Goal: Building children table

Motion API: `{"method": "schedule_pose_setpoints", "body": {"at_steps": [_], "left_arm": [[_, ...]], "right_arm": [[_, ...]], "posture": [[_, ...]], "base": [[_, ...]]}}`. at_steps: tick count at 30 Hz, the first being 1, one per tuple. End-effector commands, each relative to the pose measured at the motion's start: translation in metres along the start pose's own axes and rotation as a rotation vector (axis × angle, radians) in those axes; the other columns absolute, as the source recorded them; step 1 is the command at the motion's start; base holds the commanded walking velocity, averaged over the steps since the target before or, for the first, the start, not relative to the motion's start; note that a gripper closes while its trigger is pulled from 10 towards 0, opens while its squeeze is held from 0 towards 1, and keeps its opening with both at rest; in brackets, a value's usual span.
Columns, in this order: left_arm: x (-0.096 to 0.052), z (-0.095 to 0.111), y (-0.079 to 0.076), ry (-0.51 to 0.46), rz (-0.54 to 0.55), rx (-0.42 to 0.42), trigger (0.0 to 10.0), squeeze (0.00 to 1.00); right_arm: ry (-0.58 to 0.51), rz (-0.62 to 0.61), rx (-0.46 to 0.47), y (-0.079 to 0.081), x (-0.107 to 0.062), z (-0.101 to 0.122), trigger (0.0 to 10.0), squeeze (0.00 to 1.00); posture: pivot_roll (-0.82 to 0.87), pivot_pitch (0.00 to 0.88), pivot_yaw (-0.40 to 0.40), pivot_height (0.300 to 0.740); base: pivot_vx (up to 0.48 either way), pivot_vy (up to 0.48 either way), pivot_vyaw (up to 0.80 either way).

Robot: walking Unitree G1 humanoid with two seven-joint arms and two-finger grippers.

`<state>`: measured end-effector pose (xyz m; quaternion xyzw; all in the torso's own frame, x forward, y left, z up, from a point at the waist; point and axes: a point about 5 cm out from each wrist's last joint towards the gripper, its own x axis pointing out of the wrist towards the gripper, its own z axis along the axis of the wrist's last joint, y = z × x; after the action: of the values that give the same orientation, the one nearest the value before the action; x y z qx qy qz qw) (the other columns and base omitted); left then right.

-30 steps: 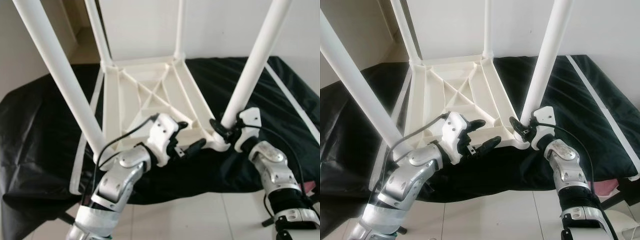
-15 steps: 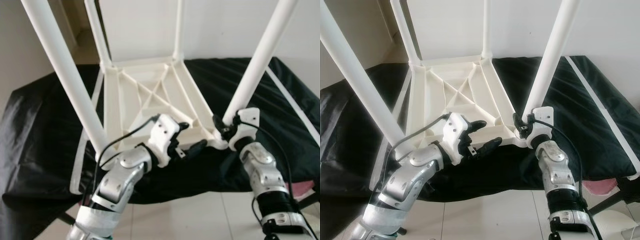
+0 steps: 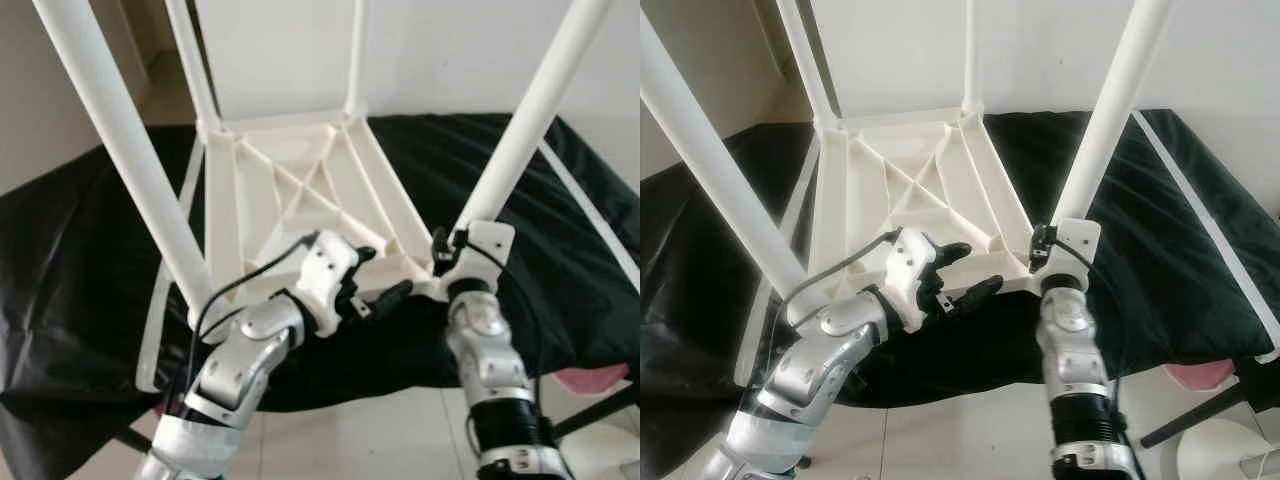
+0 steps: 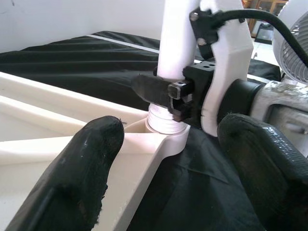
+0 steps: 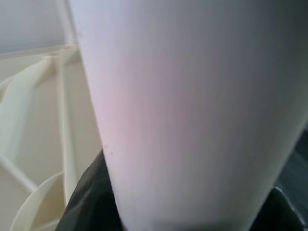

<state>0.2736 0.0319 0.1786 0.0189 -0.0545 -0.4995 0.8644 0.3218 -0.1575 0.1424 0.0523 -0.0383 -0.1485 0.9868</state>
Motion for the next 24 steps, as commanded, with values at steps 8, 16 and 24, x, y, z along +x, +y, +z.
{"method": "schedule_pose_setpoints", "body": {"at_steps": [8,16,24], "left_arm": [[0.001,-0.001,-0.001,0.004,-0.026,0.016,10.0,0.0],[0.0,-0.001,-0.003,0.003,-0.025,0.016,10.0,0.0],[0.001,0.0,-0.002,0.0,-0.026,0.02,10.0,0.0]], "right_arm": [[0.101,-0.025,0.026,0.003,-0.012,-0.017,10.0,0.0],[0.112,-0.009,0.047,0.009,-0.012,-0.015,10.0,0.0],[0.044,0.079,0.095,0.005,-0.014,-0.005,10.0,1.0]], "posture": [[-0.07,0.033,0.005,0.74],[-0.07,0.031,0.004,0.74],[-0.07,0.022,0.008,0.74]], "base": [[0.0,0.0,0.0],[0.0,0.0,0.0],[0.0,0.0,0.0]]}}
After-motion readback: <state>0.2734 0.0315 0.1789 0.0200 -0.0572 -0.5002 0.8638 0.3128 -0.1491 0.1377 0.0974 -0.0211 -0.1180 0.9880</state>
